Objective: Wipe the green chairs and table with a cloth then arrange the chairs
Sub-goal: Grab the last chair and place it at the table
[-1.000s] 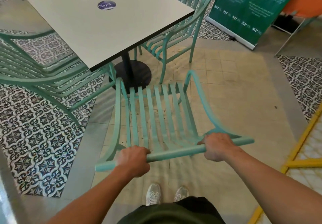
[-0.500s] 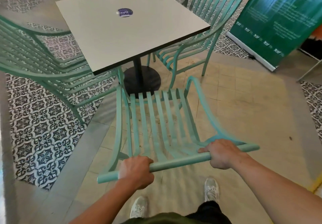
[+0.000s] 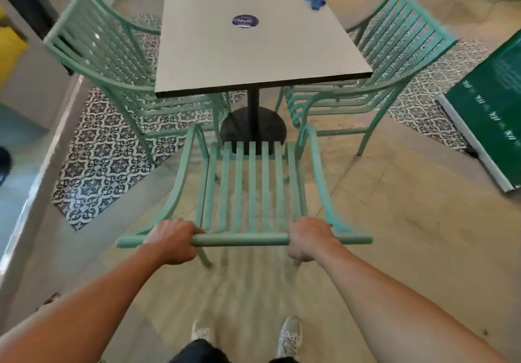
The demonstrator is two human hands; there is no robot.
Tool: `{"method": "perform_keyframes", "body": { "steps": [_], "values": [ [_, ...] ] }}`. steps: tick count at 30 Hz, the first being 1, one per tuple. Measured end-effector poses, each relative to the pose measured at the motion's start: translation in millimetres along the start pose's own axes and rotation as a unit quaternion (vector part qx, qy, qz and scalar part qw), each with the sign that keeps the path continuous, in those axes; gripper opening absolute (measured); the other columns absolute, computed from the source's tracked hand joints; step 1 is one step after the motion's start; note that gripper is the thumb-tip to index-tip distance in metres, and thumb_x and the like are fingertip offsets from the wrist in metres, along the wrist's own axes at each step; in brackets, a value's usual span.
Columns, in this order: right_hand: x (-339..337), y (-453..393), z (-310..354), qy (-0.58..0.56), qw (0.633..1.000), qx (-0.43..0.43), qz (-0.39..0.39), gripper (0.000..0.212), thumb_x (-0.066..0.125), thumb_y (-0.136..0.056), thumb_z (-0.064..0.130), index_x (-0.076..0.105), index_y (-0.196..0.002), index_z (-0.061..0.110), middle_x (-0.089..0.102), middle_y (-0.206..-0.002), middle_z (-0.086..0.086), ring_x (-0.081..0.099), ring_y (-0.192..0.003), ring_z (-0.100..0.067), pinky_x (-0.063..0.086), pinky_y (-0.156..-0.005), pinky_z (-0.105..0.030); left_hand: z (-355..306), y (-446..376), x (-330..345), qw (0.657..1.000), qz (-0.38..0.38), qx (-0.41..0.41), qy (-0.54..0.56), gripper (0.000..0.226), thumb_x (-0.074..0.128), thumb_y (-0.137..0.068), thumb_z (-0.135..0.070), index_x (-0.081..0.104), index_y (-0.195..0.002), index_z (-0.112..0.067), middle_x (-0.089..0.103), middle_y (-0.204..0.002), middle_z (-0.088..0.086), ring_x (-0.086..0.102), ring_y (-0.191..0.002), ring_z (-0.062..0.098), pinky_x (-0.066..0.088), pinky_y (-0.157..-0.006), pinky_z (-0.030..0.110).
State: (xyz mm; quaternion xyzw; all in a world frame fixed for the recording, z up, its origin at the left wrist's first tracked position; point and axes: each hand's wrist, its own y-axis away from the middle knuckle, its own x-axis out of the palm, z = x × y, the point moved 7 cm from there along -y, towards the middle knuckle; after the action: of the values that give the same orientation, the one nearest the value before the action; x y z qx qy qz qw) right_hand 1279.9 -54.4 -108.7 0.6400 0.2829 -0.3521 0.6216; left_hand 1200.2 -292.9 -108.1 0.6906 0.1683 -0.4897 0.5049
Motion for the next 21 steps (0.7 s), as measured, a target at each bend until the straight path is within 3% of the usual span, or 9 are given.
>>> {"method": "perform_keyframes", "body": {
  "steps": [9,21],
  "values": [
    [-14,-30,-46,0.015,1.000,-0.008,-0.024,0.027,0.054,-0.079,0.026,0.062,-0.105,0.023,0.057,-0.086,0.002,0.056,-0.079,-0.021,0.042,-0.067,-0.032,-27,-27,-8,0.999,-0.006,-0.020,0.042,0.044,0.051,-0.077,-0.024,0.066,-0.115,-0.042,0.063,-0.089,-0.011,0.058,-0.082,0.012,0.043,-0.067,0.025],
    [-40,-68,-77,0.032,0.999,-0.014,-0.040,0.022,0.056,-0.078,0.029,0.060,-0.099,0.025,0.057,-0.083,0.004,0.056,-0.079,-0.019,0.045,-0.068,-0.033,-39,-63,-24,0.998,-0.025,-0.021,0.057,0.032,0.052,-0.078,-0.026,0.069,-0.104,-0.037,0.060,-0.081,-0.009,0.057,-0.077,0.012,0.043,-0.062,0.025]
  ]
}}
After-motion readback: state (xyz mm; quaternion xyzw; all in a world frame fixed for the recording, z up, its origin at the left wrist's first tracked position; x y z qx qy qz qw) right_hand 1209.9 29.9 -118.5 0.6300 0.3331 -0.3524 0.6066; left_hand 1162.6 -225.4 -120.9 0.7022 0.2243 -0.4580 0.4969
